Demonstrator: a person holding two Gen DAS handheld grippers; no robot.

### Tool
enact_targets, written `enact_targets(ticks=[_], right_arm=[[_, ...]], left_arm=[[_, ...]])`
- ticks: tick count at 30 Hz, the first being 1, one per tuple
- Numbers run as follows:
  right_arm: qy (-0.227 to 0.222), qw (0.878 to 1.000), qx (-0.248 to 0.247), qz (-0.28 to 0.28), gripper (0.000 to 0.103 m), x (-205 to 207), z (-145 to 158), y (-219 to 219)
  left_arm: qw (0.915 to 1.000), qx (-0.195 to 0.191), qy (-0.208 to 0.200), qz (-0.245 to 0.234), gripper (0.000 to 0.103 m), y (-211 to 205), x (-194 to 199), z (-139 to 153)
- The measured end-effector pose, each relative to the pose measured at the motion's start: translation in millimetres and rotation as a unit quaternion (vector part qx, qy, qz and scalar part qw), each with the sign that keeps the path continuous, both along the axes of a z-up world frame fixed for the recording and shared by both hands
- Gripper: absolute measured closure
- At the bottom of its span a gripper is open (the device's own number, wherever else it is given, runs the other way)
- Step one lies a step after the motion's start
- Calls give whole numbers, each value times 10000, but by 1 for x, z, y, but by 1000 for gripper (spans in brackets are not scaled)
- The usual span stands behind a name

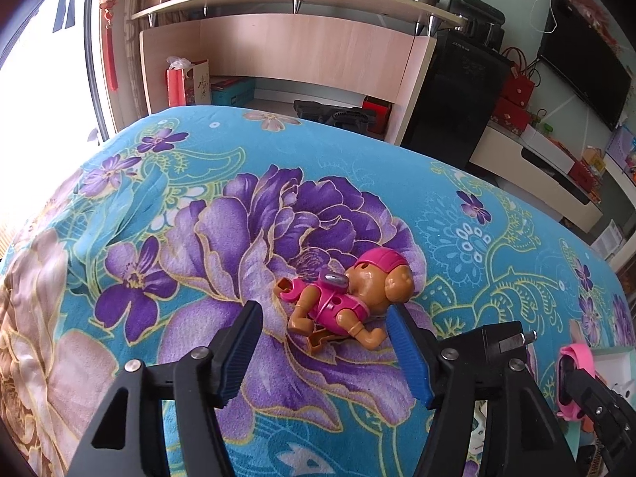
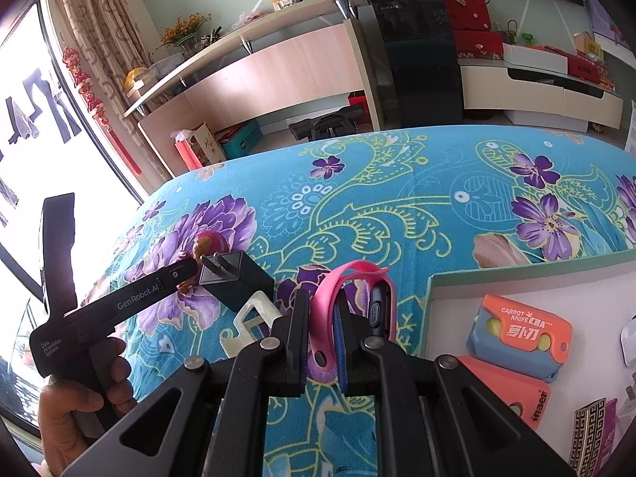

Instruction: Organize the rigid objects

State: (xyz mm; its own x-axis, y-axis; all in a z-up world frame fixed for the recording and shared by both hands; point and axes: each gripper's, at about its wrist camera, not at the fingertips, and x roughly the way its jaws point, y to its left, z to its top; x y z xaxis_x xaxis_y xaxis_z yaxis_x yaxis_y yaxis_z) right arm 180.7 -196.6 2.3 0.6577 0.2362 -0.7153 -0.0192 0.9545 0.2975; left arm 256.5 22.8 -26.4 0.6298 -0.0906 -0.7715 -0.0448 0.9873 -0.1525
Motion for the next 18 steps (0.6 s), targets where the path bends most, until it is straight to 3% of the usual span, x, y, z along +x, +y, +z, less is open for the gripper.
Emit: enact_targets(ticks=[7,12,18], right_arm=[[56,10000,-20,8,92,2,-3,1],[72,10000,-29,31,92,2,-4,2],[122,9999,-51,42,92,3,-6,3]], left_arm=[[9999,95,1,-142,29,-7,8,-11],[9999,-99,-35,-114,26,-3,12,-13],[9999,-69,-102,-99,23,-5,13,-14]])
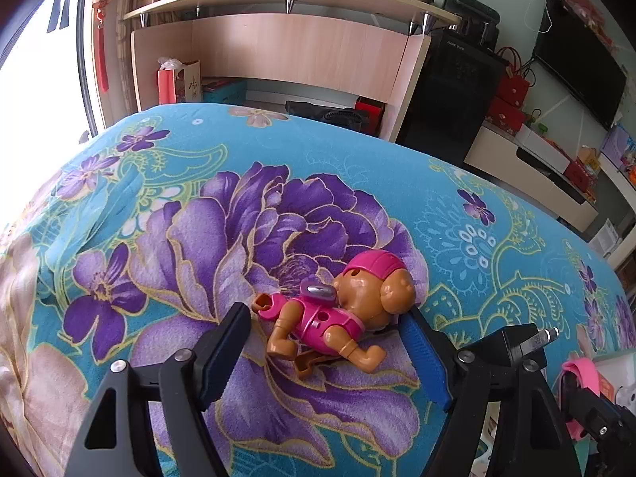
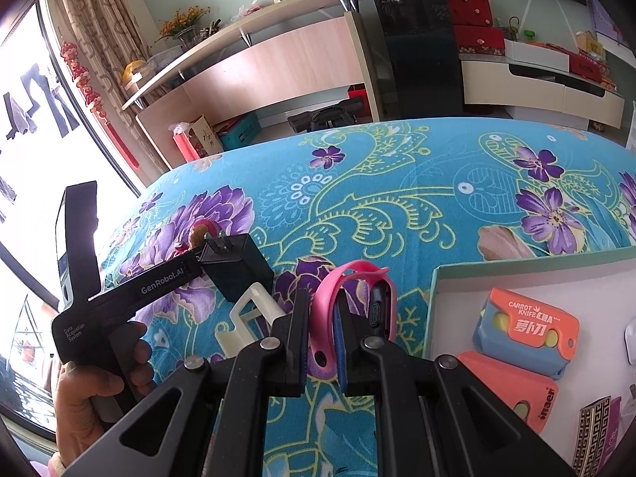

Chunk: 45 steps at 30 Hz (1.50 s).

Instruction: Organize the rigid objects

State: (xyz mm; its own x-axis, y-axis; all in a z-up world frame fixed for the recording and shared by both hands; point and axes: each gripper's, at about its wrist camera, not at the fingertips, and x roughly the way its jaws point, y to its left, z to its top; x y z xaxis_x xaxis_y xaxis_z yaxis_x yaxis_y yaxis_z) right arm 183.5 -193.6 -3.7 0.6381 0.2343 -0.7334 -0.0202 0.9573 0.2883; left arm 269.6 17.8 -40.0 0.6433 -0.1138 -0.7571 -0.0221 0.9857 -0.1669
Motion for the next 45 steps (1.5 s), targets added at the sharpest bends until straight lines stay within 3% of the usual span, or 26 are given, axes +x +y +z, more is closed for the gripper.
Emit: enact_targets(ticks=[4,15,16,18,20,25,31,34,41,45], right_arm=[[16,10000,-10,-2,92,0,0,0],[-8,10000,15,-24,92,-1,0,-2],[-29,10000,27,-26,92,-2,1,-2],[-76,10000,44,-36,92,-3,4,-3],[-115,9999,56,-24,92,-4,6,-3],[-127,9999,60,-20,92,-5,7,-3],[-110,9999,75,-38,92,-4,6,-4],[-129,9999,87,-51,92,-3,7,-5],[-153,9996,194,-108,92,-4,8,-11],[-152,9995,254,-123,92,-3,8,-13]], left_arm=[[9999,-6,-93,-49,35,-1,-3,3],[9986,469,-173,-167,38,-11,-12,16],[9985,474,-207,-167,42,-11,-14,19],[9981,518,-285,-161,64,-11,-16,25],[9985,475,-203,-190,73,-11,-15,25],[9988,475,33,-125,74,-9,-11,13],[9997,235,-37,-46,72,-2,-11,20],[9997,231,-49,-115,45,-6,-9,22],[9956,806,-249,-408,38,-25,0,29],[9975,504,-86,-498,36,-22,12,16]])
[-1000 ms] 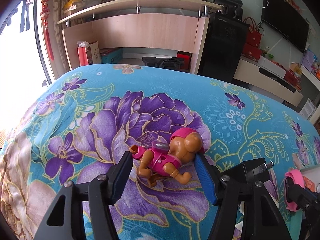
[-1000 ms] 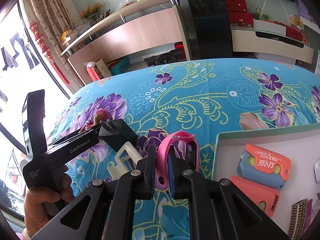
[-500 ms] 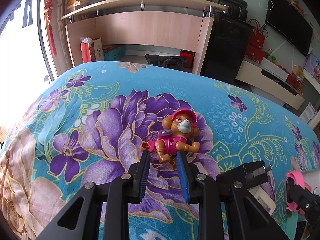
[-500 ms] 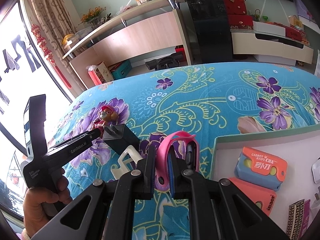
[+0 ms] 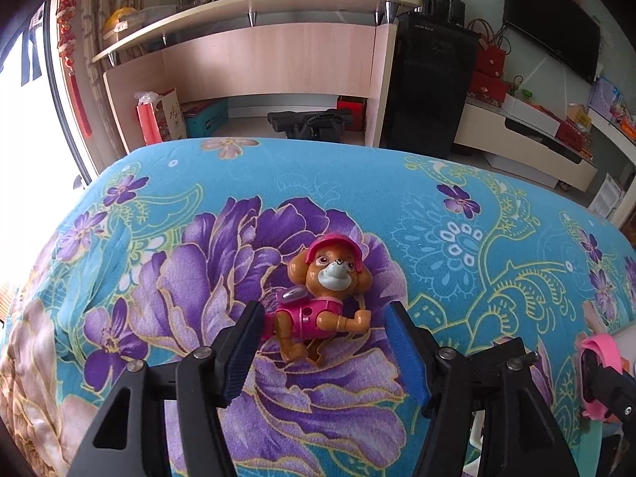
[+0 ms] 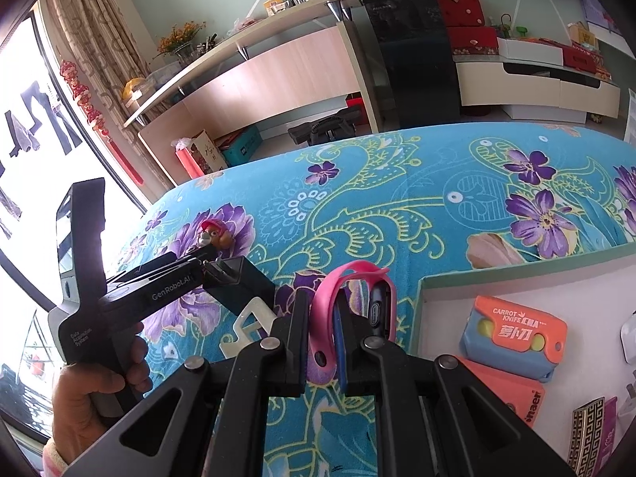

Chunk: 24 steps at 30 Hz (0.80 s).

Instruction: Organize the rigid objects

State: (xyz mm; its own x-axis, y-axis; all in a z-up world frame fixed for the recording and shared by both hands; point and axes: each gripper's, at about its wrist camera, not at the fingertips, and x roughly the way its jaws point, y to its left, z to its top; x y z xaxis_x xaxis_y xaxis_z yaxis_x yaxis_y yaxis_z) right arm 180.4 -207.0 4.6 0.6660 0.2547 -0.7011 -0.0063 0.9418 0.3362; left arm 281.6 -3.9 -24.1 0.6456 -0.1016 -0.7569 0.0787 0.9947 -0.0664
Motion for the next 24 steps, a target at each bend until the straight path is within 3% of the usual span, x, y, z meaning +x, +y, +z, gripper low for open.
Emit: enact_targets(ticks=[7,10,15,16,22,24], right_arm=[[30,10000,11,14,92,1,-1,0],[40,10000,1,23,92,1,-1,1],[46,10000,7,23,92,1,-1,1],[49,10000,8,21,92,1,-1,1],[38,10000,3,26,92,1,-1,1],[39,10000,4,31,92,0,0,1]], left_arm=[[9997,-192,-90,-75,36,3,9,-2],[9994,-330,-53,-57,44,7,14,-4],[9995,-177,-118,-254,45,4,6,-2],[9993,-177,-143,-287,52,5,2,-2],[9986,265,-105,-453,52,4,-24,-2],[9966,620,-97,-528,52,0,-38,-2]])
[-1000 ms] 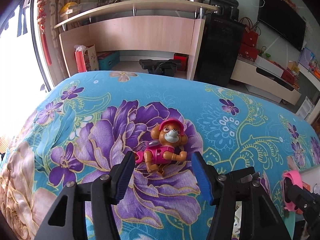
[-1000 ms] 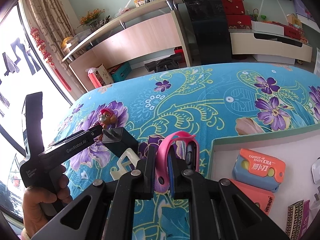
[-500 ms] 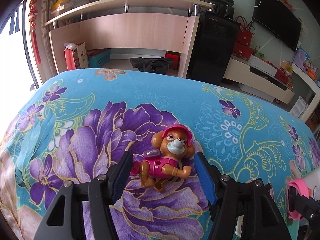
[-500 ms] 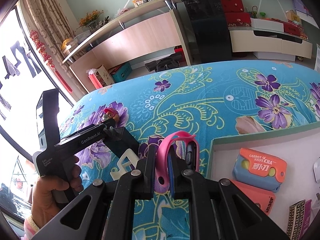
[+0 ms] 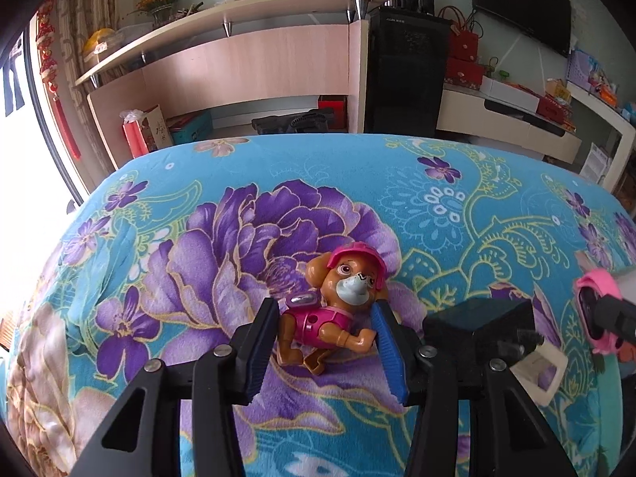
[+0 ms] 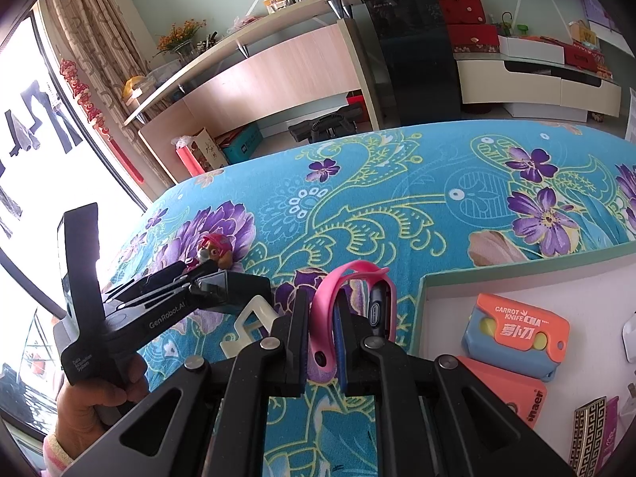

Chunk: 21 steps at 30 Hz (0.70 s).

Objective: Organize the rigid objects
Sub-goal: 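Carry the pink doll and pink watch band over the white tray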

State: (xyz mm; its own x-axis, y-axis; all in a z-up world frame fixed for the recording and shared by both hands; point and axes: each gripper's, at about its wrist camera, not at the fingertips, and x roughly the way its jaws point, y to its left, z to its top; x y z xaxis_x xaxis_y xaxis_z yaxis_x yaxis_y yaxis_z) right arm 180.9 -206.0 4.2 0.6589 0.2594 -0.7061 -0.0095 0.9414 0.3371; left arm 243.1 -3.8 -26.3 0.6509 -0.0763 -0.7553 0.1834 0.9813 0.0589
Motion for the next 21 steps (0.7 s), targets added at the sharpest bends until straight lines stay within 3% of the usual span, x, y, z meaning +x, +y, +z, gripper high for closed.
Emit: enact_targets(ticks=[5,9,12,13,14,15,21], right_arm=[[-10,10000,36,-12,92,0,1,-2],[-25,10000,61,-24,92,-2,2,-2],[-42,10000,75,-24,92,-2,3,-3],[-42,10000,79,-27,92,-2,3,-3],[-39,10000,84,-33,92,-2,3,-4],[-34,9999,91,-40,92,-2,3,-4],[0,9999,110,-59,92,-2,2,-6]], left_arm=[[9979,601,139,-192,55,1,-38,-5],[9991,56,405,-146,60,20,-46,-6],[9994,44,346,-30,59,27,-42,-3],[9995,84,315,-43,53,27,-41,-2],[9994,146,292,-81,38,26,-39,-1],[9993,212,254,-160,32,24,-38,-1],[9948,513,247,-844,20,6,-28,-7]])
